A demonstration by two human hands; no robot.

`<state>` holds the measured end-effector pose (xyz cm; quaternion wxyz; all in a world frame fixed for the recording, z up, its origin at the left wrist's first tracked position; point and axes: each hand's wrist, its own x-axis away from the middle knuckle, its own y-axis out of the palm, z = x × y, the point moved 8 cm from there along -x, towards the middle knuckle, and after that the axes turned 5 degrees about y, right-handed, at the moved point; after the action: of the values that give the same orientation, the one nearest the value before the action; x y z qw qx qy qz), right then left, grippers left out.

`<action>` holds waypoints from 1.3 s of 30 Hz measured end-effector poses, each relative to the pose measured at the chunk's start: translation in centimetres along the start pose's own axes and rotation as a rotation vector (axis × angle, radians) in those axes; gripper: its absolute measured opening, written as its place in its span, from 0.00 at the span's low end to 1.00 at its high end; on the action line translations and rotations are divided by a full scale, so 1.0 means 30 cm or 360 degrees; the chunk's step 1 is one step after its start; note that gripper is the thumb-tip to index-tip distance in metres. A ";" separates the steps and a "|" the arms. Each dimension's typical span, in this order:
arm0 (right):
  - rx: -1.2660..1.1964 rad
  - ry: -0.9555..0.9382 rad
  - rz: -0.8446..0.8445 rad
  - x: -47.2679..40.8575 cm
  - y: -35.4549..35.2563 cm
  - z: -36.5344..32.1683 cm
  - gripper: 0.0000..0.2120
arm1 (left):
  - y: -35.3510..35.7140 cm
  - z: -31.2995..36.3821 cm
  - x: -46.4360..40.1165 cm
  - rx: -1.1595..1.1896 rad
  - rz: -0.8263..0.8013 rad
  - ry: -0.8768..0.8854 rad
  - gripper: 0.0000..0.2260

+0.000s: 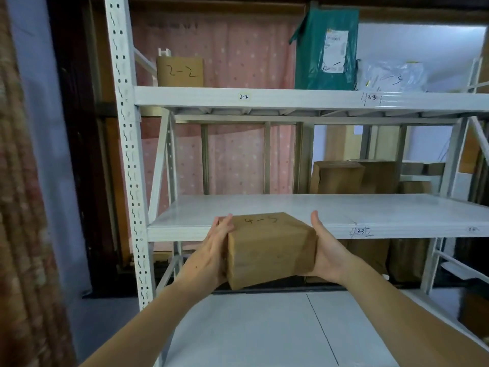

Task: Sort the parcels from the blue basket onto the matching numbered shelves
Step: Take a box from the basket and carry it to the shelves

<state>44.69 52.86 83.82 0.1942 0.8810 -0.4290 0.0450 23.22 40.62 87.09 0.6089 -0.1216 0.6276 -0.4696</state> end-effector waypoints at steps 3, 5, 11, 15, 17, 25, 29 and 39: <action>0.0013 0.0046 0.0099 0.001 -0.026 0.022 0.33 | 0.005 -0.019 0.005 0.0069 0.0035 0.0152 0.53; 0.0034 -0.0005 0.0123 0.002 -0.036 0.030 0.31 | 0.011 -0.056 -0.001 0.0316 0.0053 0.0001 0.51; -0.0113 -0.0335 0.0168 -0.001 -0.036 -0.003 0.27 | 0.020 -0.103 0.010 0.1534 0.0539 -0.1044 0.30; -0.0124 -0.0386 0.0147 0.007 -0.067 -0.004 0.28 | 0.086 -0.097 -0.018 0.1650 0.0410 -0.1236 0.20; -0.0082 -0.0373 0.0076 0.030 -0.078 0.004 0.27 | 0.119 -0.069 -0.053 0.1702 0.0295 -0.1244 0.27; 0.0058 -0.0351 0.0539 0.161 -0.309 -0.036 0.34 | 0.252 0.177 -0.223 0.1524 0.0334 -0.1023 0.25; 0.0153 -0.0353 0.0764 0.287 -0.472 -0.042 0.50 | 0.353 0.325 -0.297 0.1602 0.0380 -0.0981 0.20; 0.0026 -0.0250 0.1183 0.556 -0.902 0.109 0.42 | 0.801 0.616 -0.336 0.1823 0.0083 -0.1041 0.23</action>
<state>75.82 54.36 76.71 0.1242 0.6676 -0.7325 0.0480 51.83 52.49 79.29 0.7477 0.1006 0.0638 -0.6533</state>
